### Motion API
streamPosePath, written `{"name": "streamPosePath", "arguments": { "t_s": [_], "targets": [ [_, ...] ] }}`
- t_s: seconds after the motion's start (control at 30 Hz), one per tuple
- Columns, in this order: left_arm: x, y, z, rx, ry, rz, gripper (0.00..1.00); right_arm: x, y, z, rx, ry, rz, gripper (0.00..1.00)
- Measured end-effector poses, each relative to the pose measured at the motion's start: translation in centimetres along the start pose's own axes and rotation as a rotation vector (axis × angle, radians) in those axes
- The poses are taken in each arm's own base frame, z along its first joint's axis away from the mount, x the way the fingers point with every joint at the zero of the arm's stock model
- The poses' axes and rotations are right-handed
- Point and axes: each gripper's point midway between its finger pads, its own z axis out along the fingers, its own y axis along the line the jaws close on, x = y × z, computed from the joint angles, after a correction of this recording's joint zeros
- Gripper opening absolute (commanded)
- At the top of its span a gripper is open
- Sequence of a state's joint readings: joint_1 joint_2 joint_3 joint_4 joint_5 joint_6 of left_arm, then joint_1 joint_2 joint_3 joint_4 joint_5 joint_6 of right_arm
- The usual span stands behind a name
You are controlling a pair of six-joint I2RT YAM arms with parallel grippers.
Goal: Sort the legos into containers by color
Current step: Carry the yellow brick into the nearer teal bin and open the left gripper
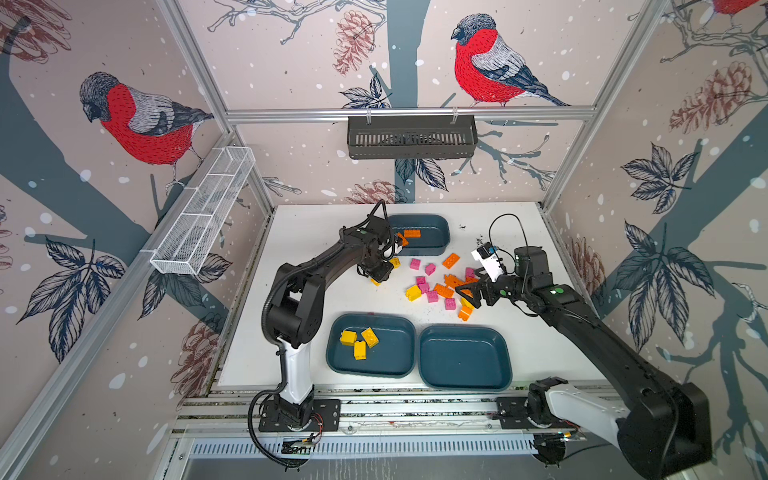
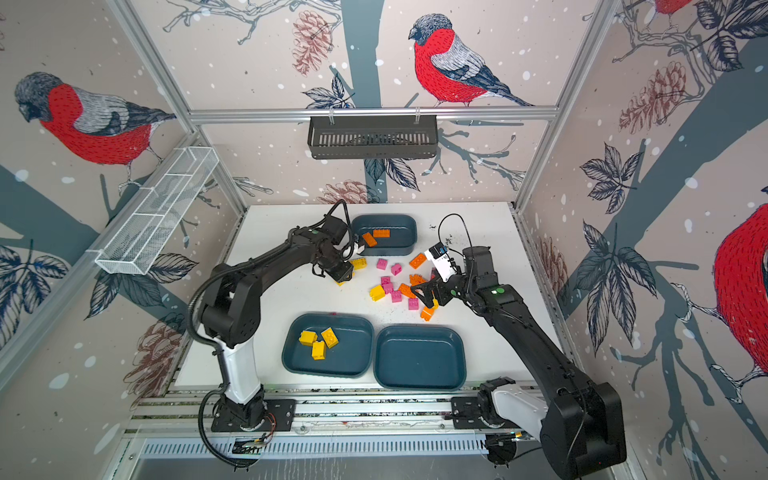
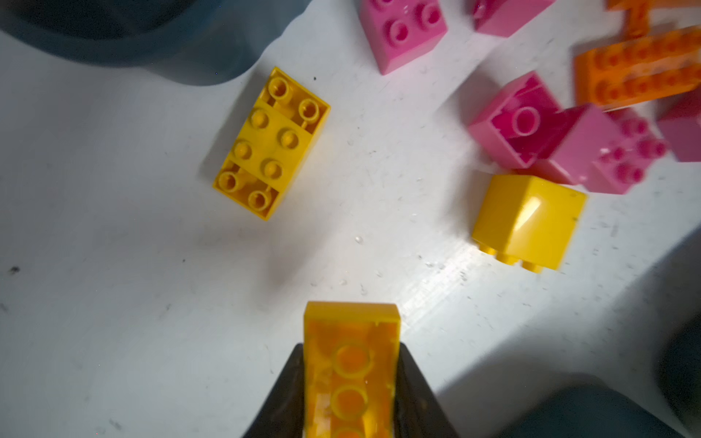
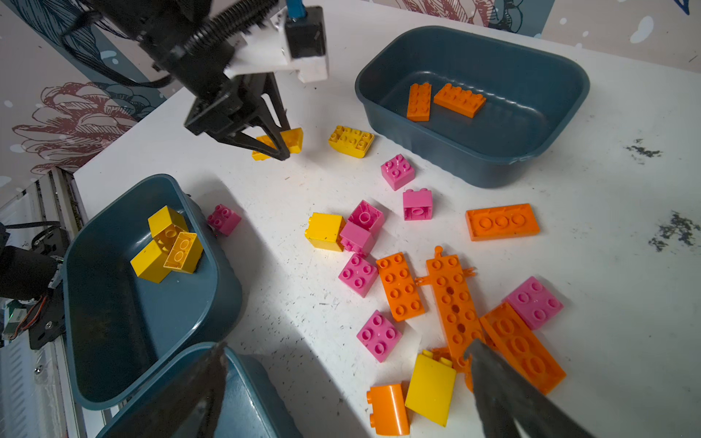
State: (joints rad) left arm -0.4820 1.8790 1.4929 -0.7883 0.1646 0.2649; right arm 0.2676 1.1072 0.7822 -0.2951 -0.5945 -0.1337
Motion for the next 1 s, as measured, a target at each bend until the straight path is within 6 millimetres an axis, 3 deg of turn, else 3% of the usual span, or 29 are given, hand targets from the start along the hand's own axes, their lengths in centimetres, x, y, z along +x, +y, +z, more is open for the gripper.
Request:
{"name": "streamPosePath", "arguments": {
  "t_s": [0.17,0.43,0.53,0.63,0.77,0.9,1.0],
  "targets": [
    [2.6,-5.8,-3.9,0.089,-0.008,0.075,0.3,-0.2,-0.1,0.2,-0.004,-0.001,-0.001,0.99],
    [9.8,-10.5,-5.4,0.143,0.076,0.149,0.29,-0.1,0.4,0.8,-0.033,0.012,-0.001,0.99],
    [11.9,-11.2,-4.9,0.156,0.111,0.188,0.28,0.0,0.7,1.1,-0.046,0.019,-0.003,0.99],
    [12.6,-11.4,-4.3,0.16,0.141,0.22,0.26,0.1,0.9,1.2,-0.055,0.021,-0.006,0.99],
    [16.0,-9.7,-2.8,0.093,0.258,0.251,0.26,0.1,1.0,1.2,-0.056,0.022,-0.008,0.99],
    [18.9,-8.7,-3.0,0.043,0.325,0.28,0.26,0.1,1.0,1.2,-0.057,0.022,-0.009,0.99],
    [19.9,-7.9,-3.3,0.005,0.355,0.287,0.26,0.1,1.1,1.3,-0.061,0.025,-0.01,0.99]
  ]
}}
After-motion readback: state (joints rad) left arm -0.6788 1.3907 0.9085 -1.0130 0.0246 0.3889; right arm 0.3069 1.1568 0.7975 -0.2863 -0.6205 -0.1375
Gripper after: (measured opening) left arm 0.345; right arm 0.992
